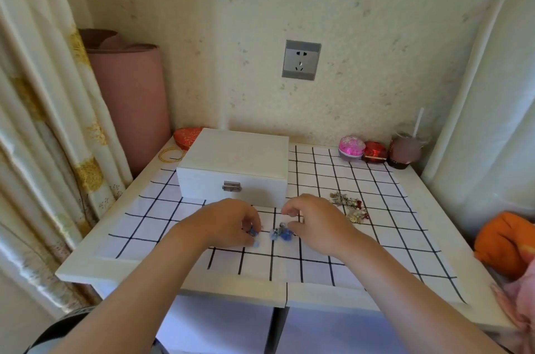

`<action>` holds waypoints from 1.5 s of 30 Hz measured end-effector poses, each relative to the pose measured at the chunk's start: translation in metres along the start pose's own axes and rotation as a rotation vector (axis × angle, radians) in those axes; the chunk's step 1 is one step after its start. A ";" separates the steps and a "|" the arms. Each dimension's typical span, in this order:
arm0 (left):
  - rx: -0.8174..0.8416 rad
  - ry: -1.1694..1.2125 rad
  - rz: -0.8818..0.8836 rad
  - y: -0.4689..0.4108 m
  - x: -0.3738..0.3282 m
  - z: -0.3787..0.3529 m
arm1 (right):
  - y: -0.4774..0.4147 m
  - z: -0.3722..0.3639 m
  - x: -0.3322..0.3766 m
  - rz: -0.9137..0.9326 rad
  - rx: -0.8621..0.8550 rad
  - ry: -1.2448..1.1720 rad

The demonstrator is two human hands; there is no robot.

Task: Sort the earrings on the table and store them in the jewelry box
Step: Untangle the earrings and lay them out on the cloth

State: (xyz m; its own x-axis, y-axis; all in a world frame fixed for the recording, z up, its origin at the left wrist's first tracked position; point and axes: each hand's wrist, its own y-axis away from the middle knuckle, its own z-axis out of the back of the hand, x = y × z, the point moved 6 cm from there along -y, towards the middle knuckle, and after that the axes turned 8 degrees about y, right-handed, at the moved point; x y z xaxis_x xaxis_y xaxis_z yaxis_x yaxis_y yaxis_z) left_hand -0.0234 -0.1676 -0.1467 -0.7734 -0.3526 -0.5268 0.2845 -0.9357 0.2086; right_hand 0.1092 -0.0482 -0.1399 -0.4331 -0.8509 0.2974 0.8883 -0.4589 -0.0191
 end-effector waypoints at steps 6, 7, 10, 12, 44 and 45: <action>-0.074 -0.026 0.059 -0.005 0.014 0.003 | 0.000 -0.015 0.008 -0.023 0.065 0.077; -0.069 -0.009 0.055 -0.004 0.014 0.003 | -0.001 -0.018 0.011 -0.007 0.069 0.082; -0.082 0.046 0.033 -0.002 0.015 0.006 | -0.006 -0.023 0.018 0.050 0.092 0.053; -0.121 0.056 0.016 0.000 0.017 0.010 | -0.008 -0.021 0.019 0.040 0.073 -0.019; -0.130 0.048 -0.099 -0.005 -0.044 0.006 | -0.001 0.017 -0.023 -0.111 -0.022 -0.101; -0.127 0.072 -0.123 -0.010 -0.055 0.002 | 0.002 0.023 -0.035 -0.138 -0.042 -0.075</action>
State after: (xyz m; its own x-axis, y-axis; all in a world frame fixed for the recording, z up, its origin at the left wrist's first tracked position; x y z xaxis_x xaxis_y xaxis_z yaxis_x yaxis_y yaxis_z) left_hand 0.0148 -0.1390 -0.1179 -0.7653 -0.2306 -0.6009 0.2625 -0.9643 0.0357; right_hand 0.1295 -0.0138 -0.1285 -0.5370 -0.7580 0.3701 0.8130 -0.5822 -0.0128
